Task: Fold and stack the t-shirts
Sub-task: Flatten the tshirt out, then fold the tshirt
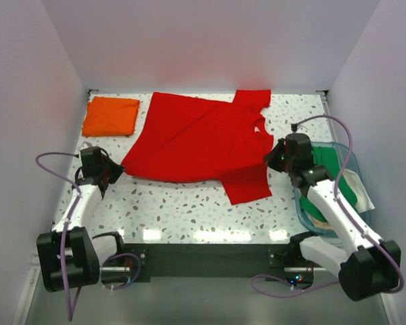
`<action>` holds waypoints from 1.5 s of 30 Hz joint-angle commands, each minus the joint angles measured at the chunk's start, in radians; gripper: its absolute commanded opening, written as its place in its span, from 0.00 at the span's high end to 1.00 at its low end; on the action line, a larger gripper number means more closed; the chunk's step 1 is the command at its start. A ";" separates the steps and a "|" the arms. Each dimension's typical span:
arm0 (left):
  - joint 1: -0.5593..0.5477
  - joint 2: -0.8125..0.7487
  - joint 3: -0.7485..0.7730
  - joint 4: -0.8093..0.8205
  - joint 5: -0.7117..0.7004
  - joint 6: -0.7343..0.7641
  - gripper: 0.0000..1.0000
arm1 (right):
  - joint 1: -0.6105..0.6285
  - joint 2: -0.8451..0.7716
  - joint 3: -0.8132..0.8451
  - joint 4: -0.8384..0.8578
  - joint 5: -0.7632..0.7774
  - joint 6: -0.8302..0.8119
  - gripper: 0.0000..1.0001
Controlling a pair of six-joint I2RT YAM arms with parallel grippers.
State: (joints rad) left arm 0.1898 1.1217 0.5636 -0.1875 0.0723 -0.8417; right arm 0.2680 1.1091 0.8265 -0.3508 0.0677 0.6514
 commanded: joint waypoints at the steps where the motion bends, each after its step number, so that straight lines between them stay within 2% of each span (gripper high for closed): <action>1: 0.007 -0.063 -0.034 -0.021 -0.025 0.023 1.00 | 0.002 -0.133 -0.078 -0.141 0.029 -0.009 1.00; 8: 0.008 -0.219 -0.139 -0.075 -0.022 0.006 1.00 | 0.000 -0.389 -0.225 -0.287 0.017 0.007 1.00; 14: 0.007 -0.330 -0.177 -0.131 -0.020 -0.011 0.98 | 0.004 -0.570 -0.253 -0.392 -0.051 0.068 1.00; 16: 0.007 -0.338 -0.159 -0.138 -0.020 -0.016 0.96 | 0.004 -0.580 -0.257 -0.398 -0.040 0.079 1.00; 20: 0.005 -0.258 -0.091 -0.095 0.004 0.012 0.95 | 0.004 -0.536 -0.219 -0.393 -0.009 0.077 1.00; 24: 0.004 -0.136 -0.051 -0.029 0.038 0.029 0.95 | 0.004 -0.415 -0.201 -0.320 -0.011 0.077 1.00; 32: -0.041 0.133 0.136 0.037 0.032 0.026 0.93 | 0.000 -0.125 -0.090 -0.229 0.144 0.047 1.00; 37: -0.102 0.271 0.293 0.019 -0.008 0.015 0.91 | -0.024 -0.002 -0.032 -0.180 0.153 0.045 1.00; 45: -0.141 0.473 0.441 0.020 -0.009 0.004 0.91 | -0.116 0.156 0.037 -0.128 0.106 0.028 1.00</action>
State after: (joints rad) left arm 0.0624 1.5494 0.9405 -0.2001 0.0841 -0.8291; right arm 0.1844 1.2293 0.8104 -0.5373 0.1658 0.6979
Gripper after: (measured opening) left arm 0.095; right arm 0.023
